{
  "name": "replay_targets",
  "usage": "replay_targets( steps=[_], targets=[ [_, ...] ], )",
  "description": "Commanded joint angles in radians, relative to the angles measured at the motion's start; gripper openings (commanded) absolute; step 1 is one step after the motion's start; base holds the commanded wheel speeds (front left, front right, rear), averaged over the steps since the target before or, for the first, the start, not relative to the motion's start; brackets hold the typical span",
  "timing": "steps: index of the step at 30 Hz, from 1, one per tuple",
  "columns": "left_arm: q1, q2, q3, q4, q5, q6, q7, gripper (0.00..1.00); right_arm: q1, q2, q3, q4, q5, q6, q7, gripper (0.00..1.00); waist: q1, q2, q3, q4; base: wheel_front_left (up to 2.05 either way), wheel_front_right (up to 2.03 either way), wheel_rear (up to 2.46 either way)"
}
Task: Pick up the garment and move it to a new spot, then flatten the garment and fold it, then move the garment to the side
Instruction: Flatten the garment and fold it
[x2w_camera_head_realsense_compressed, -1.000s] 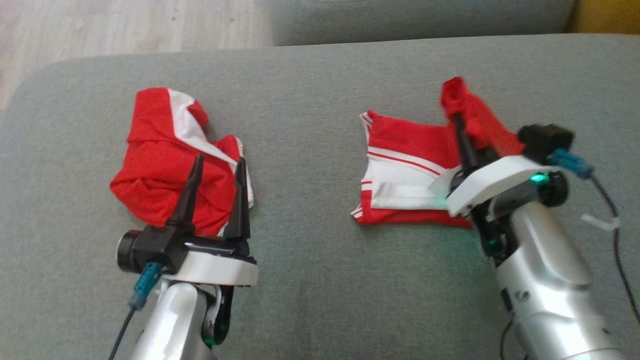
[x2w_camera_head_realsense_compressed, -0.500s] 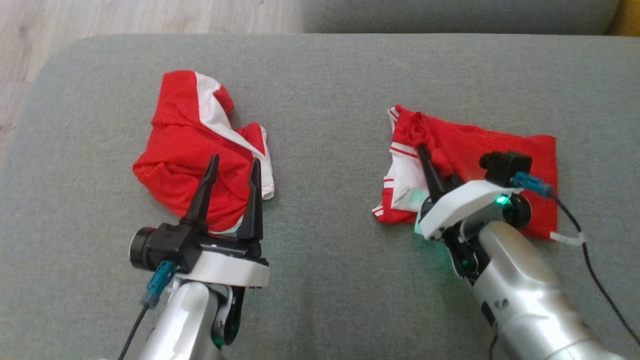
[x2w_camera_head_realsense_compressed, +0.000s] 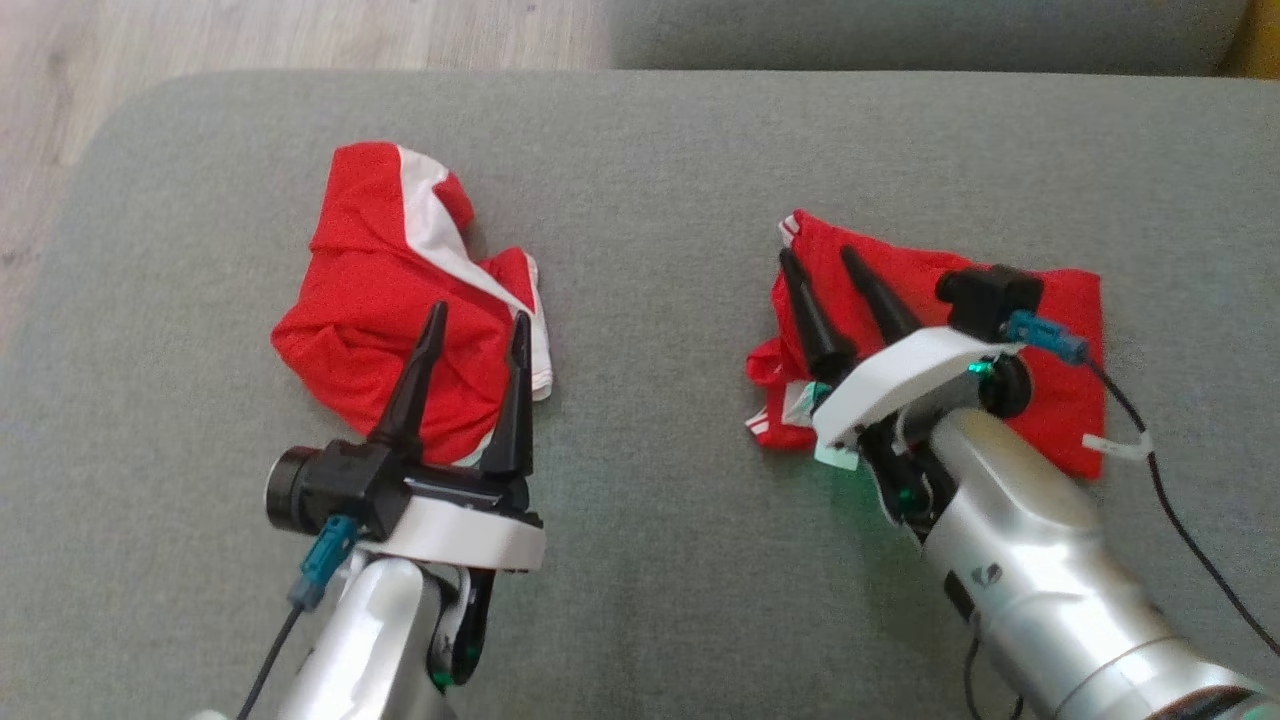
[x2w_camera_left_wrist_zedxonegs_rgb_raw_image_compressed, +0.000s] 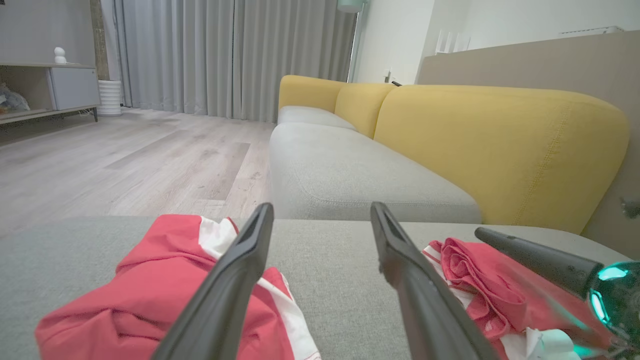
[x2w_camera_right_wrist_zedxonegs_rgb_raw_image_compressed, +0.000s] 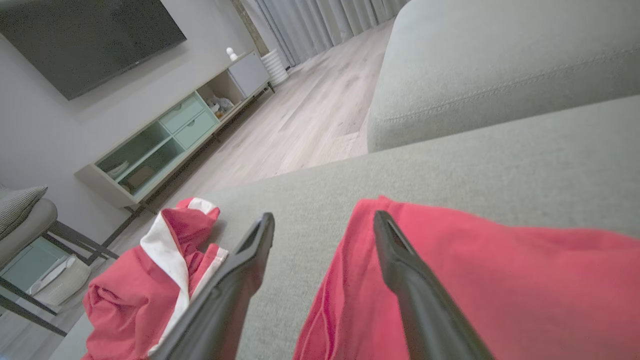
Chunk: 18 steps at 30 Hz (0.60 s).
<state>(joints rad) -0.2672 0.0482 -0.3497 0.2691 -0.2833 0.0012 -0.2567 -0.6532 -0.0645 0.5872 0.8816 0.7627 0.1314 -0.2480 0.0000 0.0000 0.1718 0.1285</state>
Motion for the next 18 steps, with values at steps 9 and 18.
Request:
replay_targets(
  steps=[9, 18],
  targets=[
    [0.015, 0.002, 0.080, -0.050, 0.005, 0.013, -0.005, 1.00, 0.075, 0.001, -0.361, -0.202, -0.467, -0.001, -0.013, 1.00, 0.0000, 0.0000, -0.066, -0.070, 0.00, 0.00, 0.00],
    [0.072, 0.002, 0.137, -0.069, 0.007, 0.006, -0.005, 1.00, 0.392, 0.012, -0.594, -0.567, -0.661, -0.001, -0.014, 1.00, 0.0000, 0.0000, -0.073, -0.112, 0.00, 0.00, 0.00]
  ],
)
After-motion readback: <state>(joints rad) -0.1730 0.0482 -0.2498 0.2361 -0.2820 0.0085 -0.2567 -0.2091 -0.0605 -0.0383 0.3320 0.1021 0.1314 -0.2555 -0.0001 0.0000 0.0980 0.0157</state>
